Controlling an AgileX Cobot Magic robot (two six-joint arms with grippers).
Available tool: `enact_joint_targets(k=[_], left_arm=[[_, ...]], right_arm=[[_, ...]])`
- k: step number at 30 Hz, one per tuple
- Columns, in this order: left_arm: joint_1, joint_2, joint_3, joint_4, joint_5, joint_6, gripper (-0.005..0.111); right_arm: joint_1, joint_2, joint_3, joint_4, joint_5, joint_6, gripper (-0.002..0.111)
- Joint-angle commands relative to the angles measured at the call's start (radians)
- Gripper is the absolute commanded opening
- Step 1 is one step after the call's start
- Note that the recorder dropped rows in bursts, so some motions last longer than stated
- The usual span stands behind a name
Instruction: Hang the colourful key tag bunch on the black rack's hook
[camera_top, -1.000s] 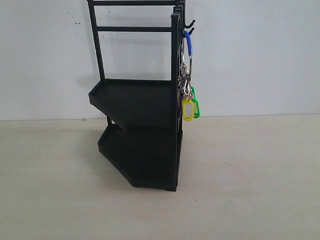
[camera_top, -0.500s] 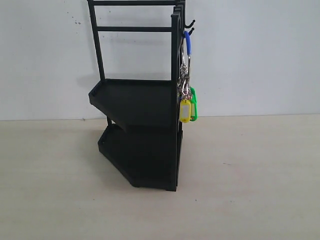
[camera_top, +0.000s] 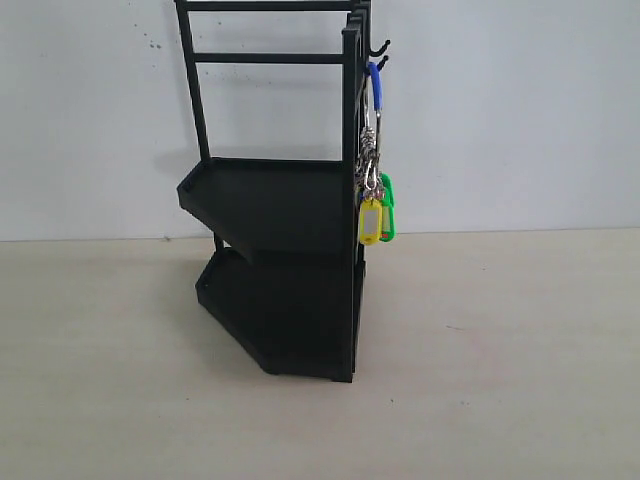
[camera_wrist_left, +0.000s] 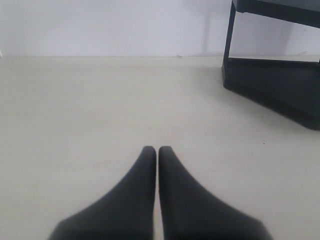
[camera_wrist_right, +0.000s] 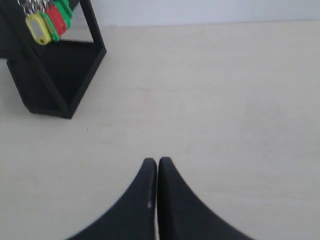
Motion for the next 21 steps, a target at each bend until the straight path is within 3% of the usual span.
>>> enact_joint_targets(k=[1, 10, 19, 21], left_arm=[[0.0, -0.002, -0.001, -0.007, -0.015, -0.01, 0.004], [0.0, -0.002, -0.001, -0.007, -0.015, -0.01, 0.004], [0.002, -0.002, -0.001, -0.007, -0.015, -0.01, 0.004], [0.002, -0.002, -0.001, -0.007, -0.015, -0.01, 0.004]], right_arm=[[-0.099, -0.076, 0.007, 0.001, -0.099, 0.013, 0.0], [-0.356, -0.253, 0.294, 0.01, -0.566, 0.014, 0.0], [-0.366, -0.266, 0.397, 0.052, -0.669, 0.014, 0.0], [-0.366, -0.266, 0.397, 0.151, -0.667, -0.12, 0.0]])
